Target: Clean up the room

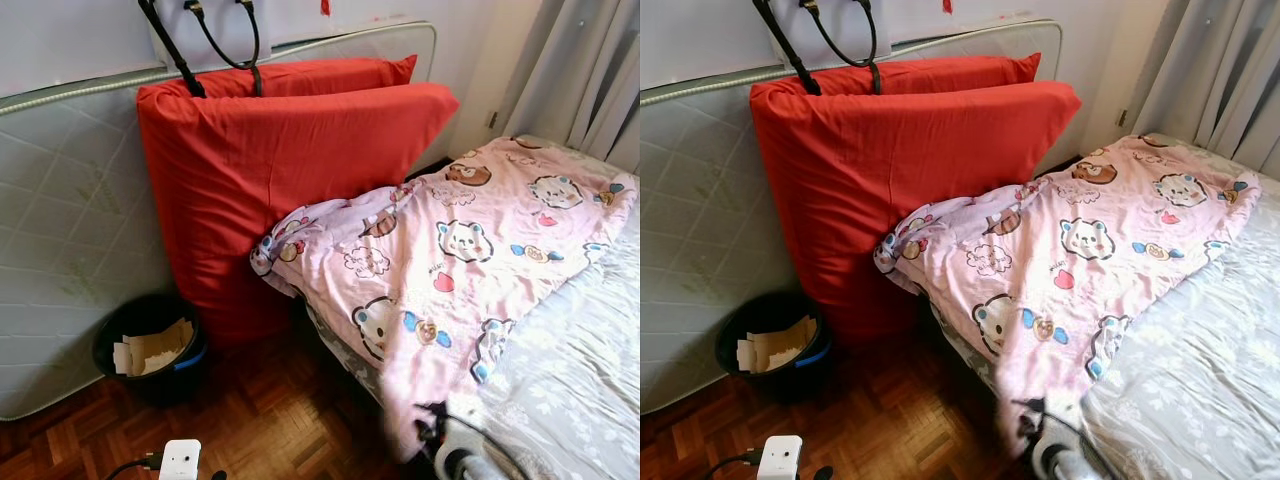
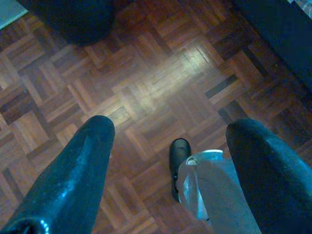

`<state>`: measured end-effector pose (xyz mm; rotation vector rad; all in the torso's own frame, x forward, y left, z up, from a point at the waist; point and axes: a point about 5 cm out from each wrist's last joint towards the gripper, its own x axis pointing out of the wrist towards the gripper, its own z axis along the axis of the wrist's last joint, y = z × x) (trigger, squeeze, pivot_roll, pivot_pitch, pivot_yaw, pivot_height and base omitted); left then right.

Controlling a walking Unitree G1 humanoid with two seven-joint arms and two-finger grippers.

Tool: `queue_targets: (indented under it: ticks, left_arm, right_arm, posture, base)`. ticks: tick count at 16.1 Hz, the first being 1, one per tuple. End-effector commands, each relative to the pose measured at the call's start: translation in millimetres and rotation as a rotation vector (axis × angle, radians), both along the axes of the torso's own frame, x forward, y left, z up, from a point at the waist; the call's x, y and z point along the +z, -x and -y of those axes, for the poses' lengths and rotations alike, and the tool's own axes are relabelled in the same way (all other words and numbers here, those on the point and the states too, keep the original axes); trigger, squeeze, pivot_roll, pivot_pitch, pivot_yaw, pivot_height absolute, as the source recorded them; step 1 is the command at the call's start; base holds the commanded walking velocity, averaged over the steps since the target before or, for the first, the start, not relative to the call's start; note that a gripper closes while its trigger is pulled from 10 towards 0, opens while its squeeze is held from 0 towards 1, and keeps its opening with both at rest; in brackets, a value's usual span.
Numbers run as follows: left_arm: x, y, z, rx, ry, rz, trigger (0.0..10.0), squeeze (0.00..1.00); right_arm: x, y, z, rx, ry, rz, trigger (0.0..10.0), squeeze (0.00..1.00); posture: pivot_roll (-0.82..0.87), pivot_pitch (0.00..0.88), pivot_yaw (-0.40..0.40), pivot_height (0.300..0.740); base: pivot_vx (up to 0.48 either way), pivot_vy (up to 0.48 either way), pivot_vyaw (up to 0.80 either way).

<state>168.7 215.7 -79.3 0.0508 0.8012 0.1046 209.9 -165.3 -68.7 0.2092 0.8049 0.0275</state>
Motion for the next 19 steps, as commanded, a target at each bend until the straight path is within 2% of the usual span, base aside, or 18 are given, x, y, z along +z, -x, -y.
queue_targets:
  ticks: [1, 15, 16, 17, 18, 19]
  left_arm:
    - [1, -0.5, -0.3, 0.002, -0.006, 0.01, 10.0, 0.0]
    - [1, -0.5, -0.3, 0.002, -0.006, 0.01, 10.0, 0.0]
    - [1, -0.6, -0.3, 0.002, -0.006, 0.01, 10.0, 0.0]
    - [1, -2.9, 0.5, 0.034, 0.015, 0.0, 10.0, 0.0]
    - [0, -3.9, 1.2, 0.045, 0.023, -0.005, 10.0, 0.0]
    - [0, -3.8, 1.1, 0.045, 0.023, -0.004, 10.0, 0.0]
  right_arm:
    - [-1, 1.6, 0.8, 0.006, 0.0, -0.014, 10.0, 0.58]
    - [-1, 1.6, 0.8, 0.006, 0.0, -0.014, 10.0, 0.58]
    - [-2, 2.5, 0.3, 0.013, -0.006, -0.023, 10.0, 0.35]
    - [-24, 49.6, 22.2, -0.124, 0.027, -0.169, 10.0, 0.0]
    - [-31, 72.6, 35.7, -0.194, 0.053, -0.232, 10.0, 0.0]
    - [-31, 73.0, 37.8, -0.188, 0.066, -0.236, 10.0, 0.0]
  posture:
    - [0.04, 0.0, -0.042, 0.74]
    - [0.04, 0.0, -0.042, 0.74]
    - [0.04, 0.0, -0.042, 0.74]
    - [0.02, 0.0, -0.041, 0.74]
    - [0.03, 0.0, -0.043, 0.74]
    - [0.03, 0.0, -0.043, 0.74]
  base:
    - [0.0, 0.0, 0.0]
    - [0.0, 0.0, 0.0]
    - [0.0, 0.0, 0.0]
    - [0.0, 0.0, 0.0]
    - [0.0, 0.0, 0.0]
    - [0.0, 0.0, 0.0]
